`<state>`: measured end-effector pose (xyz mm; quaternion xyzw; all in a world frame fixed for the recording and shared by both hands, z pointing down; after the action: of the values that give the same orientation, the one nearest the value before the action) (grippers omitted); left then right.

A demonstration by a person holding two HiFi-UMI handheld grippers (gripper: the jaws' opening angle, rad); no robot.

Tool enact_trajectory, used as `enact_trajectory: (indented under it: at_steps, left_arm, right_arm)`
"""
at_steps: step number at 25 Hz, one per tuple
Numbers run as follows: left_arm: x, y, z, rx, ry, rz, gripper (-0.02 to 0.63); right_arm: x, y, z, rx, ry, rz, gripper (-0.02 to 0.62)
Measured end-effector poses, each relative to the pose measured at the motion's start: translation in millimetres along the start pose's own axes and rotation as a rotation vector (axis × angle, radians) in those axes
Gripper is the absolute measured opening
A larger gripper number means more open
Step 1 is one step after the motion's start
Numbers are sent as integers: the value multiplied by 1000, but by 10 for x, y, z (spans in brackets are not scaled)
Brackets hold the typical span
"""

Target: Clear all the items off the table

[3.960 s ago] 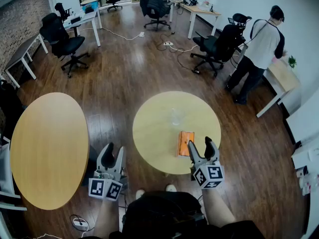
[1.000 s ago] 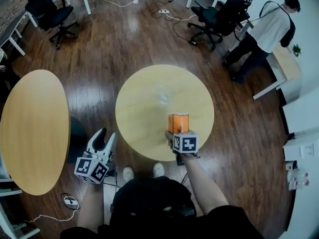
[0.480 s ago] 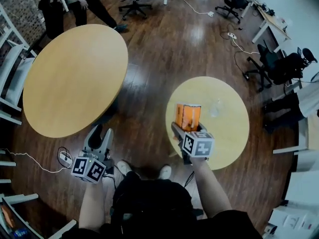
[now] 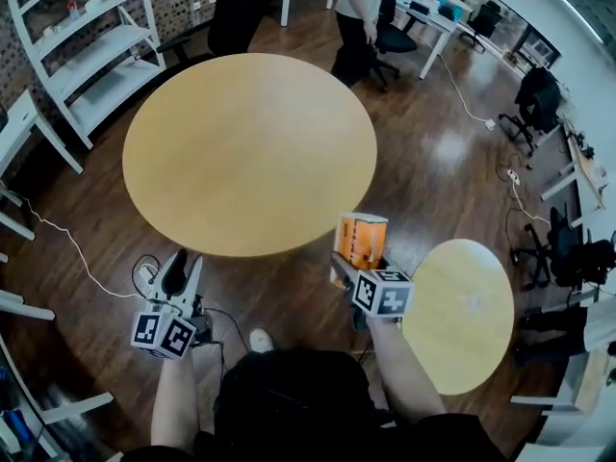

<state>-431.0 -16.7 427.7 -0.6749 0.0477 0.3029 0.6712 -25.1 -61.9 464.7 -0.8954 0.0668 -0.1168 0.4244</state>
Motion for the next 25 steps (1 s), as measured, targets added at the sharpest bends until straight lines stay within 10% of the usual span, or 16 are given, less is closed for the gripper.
enact_trajectory:
  at_steps: [13, 25]
  left_arm:
    - [-1157, 709, 333, 166, 230, -19, 190]
    - [-1768, 1111, -742, 140, 260, -65, 199]
  right_arm:
    - [-1322, 749, -1664, -157, 213, 152, 437]
    - [-1734, 1577, -3018, -217, 293, 201, 437]
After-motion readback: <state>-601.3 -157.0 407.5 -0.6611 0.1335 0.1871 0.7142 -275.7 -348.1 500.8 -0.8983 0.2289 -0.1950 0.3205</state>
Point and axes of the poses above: the fingertips, and each gripper's own axes: z backward along the fingers, x to its right, y out of its top, the point moved 9 cm from there along z, backward along the fingers, and after that the axes turned 5 degrees about z, right-handed, at the moved point
